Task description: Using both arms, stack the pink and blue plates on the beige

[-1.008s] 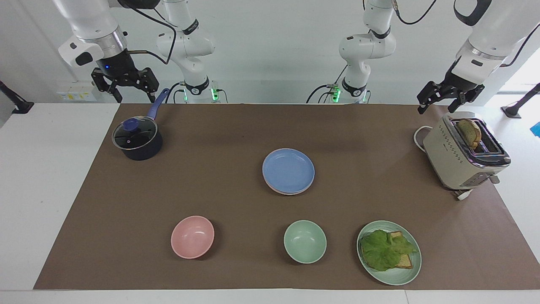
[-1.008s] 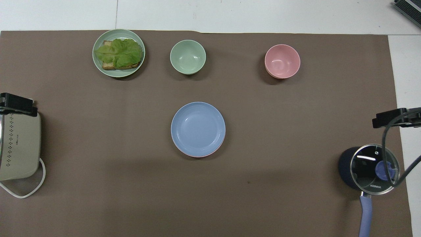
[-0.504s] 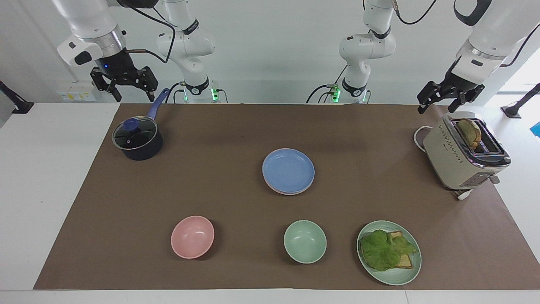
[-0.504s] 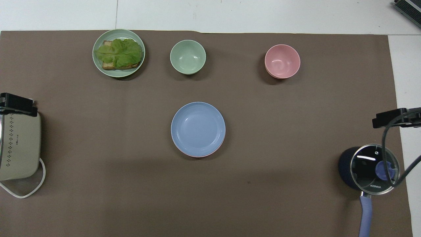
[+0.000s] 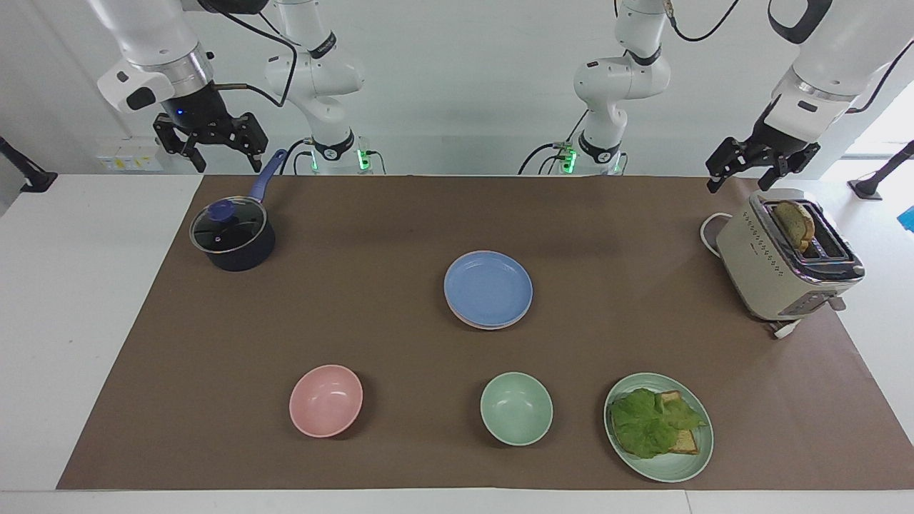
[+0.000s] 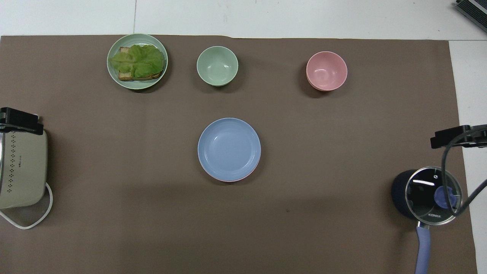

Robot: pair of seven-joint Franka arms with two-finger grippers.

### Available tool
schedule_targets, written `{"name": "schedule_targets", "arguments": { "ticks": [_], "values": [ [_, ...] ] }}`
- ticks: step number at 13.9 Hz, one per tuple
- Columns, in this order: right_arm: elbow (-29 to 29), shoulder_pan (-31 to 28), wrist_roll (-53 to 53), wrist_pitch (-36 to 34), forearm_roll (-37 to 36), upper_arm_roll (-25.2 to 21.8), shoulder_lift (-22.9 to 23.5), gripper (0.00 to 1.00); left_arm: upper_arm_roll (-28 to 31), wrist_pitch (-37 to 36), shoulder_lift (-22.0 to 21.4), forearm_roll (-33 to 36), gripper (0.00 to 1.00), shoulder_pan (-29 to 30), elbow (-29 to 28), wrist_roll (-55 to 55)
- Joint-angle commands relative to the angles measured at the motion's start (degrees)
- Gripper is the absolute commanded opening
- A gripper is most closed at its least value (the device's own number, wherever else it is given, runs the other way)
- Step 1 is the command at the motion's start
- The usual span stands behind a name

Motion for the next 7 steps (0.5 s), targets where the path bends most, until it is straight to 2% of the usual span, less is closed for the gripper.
{"name": "schedule_targets", "arguments": {
  "ticks": [1,7],
  "values": [
    [-1.38,-0.75,-1.67,-0.29,0.74,0.05,-1.48,1.0,-0.1,-1.15,-0.54,0.67,1.0,0.15,0.33,-0.57],
    [-1.64,-0.75,-1.58,-0.29,0.74,0.05,-1.74,1.0,-0.1,-1.15,-0.54,0.67,1.0,0.15,0.42,-0.57]
  ]
}}
